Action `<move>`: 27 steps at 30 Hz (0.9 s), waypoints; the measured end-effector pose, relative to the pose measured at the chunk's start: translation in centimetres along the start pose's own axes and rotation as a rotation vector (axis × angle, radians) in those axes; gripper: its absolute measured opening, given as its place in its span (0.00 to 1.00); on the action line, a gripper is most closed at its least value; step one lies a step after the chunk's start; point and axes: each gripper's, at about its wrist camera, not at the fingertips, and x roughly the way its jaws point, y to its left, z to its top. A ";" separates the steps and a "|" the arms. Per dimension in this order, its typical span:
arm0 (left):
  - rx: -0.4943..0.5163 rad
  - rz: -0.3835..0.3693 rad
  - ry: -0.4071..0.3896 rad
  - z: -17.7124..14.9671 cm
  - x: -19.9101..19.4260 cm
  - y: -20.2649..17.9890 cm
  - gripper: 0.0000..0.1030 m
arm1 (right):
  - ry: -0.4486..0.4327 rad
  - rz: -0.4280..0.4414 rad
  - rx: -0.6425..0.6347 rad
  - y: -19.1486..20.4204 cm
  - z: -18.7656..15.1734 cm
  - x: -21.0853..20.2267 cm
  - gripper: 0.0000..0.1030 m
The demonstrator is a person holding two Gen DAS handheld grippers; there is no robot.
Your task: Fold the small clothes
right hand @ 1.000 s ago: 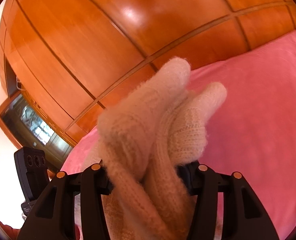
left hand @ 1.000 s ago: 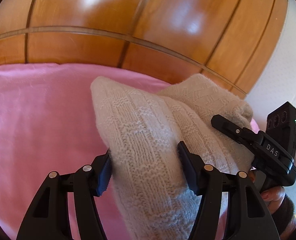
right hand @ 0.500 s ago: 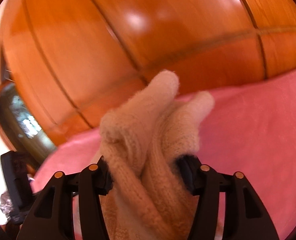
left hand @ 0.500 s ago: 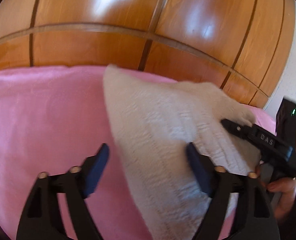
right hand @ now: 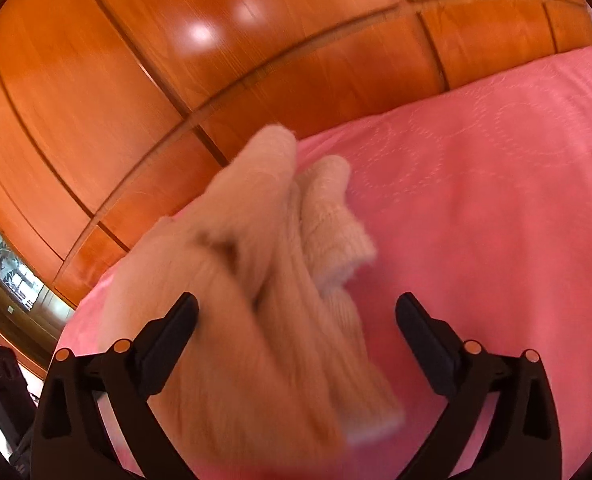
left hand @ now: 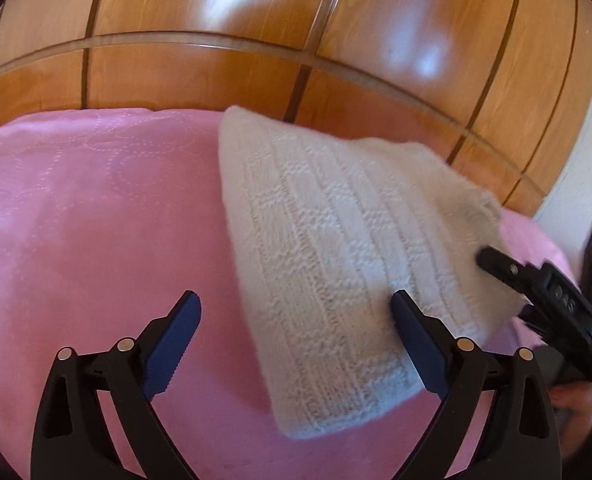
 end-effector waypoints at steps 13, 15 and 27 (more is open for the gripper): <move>0.202 0.220 -0.087 -1.8 -3.2 -4.3 0.96 | -0.028 -0.291 -0.109 0.8 -1.8 -2.5 0.98; 0.179 0.173 -0.089 -2.1 -4.1 -4.3 0.96 | -0.045 -0.288 -0.155 1.6 -2.0 -3.3 0.98; 0.131 0.272 -0.099 -2.7 -9.2 -5.2 0.96 | -0.047 -0.245 -0.253 2.5 -2.6 -8.2 0.98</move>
